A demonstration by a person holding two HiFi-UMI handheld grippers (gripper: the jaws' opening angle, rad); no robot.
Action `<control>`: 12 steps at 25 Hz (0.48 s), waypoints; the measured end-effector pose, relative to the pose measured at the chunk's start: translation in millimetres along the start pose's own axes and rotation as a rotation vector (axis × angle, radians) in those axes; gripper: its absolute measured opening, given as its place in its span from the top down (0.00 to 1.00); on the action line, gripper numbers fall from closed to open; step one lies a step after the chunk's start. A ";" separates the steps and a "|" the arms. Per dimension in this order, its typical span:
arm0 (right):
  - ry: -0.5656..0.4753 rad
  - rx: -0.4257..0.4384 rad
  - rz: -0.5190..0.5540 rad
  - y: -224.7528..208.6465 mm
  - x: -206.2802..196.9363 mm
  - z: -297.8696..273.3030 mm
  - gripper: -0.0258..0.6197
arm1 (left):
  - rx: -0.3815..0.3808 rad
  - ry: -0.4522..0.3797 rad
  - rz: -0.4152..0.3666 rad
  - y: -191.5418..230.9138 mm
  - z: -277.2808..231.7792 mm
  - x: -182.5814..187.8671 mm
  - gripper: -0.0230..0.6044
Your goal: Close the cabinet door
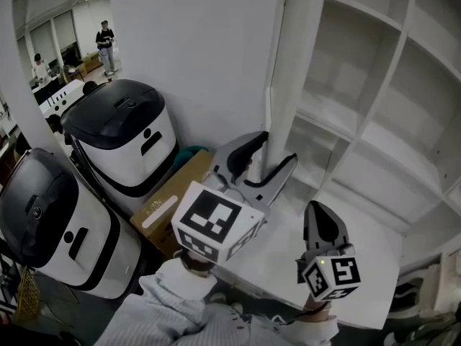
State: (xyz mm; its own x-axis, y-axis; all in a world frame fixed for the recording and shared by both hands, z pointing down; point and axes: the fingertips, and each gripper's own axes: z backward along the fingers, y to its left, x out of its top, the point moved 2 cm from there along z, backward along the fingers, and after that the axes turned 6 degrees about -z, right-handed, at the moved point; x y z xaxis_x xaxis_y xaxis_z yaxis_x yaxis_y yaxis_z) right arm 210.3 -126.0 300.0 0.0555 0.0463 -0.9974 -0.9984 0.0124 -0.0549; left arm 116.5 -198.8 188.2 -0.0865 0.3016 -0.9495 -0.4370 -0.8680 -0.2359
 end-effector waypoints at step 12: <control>0.002 -0.097 0.006 -27.7 -1.0 14.1 0.94 | -0.078 -0.037 -0.050 -28.1 -34.8 1.6 0.53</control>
State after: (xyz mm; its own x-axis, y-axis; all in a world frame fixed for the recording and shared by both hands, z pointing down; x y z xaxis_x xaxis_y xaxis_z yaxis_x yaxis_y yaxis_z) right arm 238.0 -112.2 303.2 0.0494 0.0438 -0.9978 -0.9950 -0.0844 -0.0530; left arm 159.7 -187.7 186.1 -0.0997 0.3584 -0.9282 -0.3704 -0.8792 -0.2997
